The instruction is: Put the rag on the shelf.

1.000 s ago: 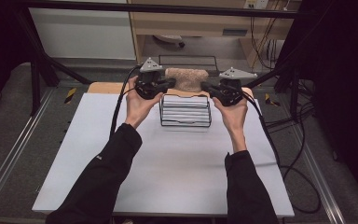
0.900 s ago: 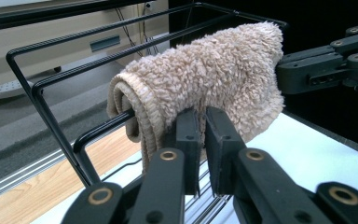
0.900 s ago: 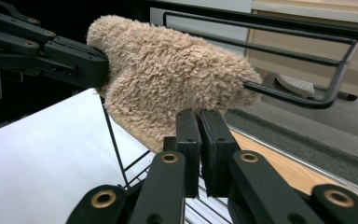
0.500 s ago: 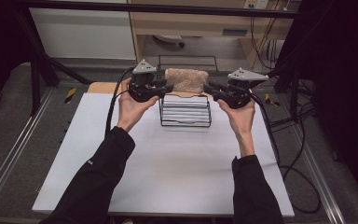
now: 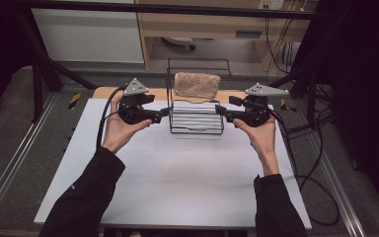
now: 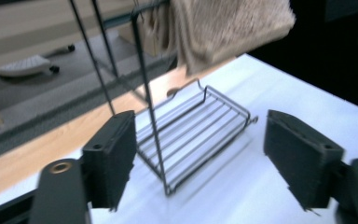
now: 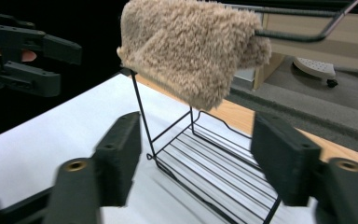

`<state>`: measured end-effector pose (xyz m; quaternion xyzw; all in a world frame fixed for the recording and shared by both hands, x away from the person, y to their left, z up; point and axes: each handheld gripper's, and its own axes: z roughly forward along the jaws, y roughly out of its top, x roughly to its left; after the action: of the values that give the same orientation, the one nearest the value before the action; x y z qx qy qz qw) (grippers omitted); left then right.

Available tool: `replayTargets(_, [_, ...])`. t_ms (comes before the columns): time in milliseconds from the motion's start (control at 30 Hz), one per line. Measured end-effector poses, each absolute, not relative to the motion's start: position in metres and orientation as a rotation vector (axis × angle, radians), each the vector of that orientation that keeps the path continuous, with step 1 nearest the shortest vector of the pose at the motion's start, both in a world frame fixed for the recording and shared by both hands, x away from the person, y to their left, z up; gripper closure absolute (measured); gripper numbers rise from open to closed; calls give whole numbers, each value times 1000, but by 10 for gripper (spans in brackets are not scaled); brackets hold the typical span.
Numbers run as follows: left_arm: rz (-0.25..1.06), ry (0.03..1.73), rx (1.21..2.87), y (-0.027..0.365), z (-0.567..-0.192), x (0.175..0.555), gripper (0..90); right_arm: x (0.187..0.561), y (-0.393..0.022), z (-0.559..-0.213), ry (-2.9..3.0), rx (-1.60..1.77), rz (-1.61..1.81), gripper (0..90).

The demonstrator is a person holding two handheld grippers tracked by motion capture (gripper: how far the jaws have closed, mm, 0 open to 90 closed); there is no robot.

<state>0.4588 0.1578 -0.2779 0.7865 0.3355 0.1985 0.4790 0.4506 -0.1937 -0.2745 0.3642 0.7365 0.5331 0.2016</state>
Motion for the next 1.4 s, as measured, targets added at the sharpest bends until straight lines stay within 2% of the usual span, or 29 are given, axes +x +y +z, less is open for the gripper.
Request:
replayTargets(200, [475, 853, 1944, 175, -295, 445, 184, 443, -197, -286, 2082, 1030, 1438, 130])
replayTargets(400, [506, 874, 1964, 189, -319, 427, 137, 436, -203, -303, 2112, 1062, 1400, 67])
replayTargets(800, [445, 940, 1964, 225, -372, 400, 67, 417, -218, -352, 2155, 1113, 1392, 35])
replayTargets(1400, [433, 1019, 1943, 273, -423, 368, 64, 384, -243, -420, 2217, 1176, 1382, 29])
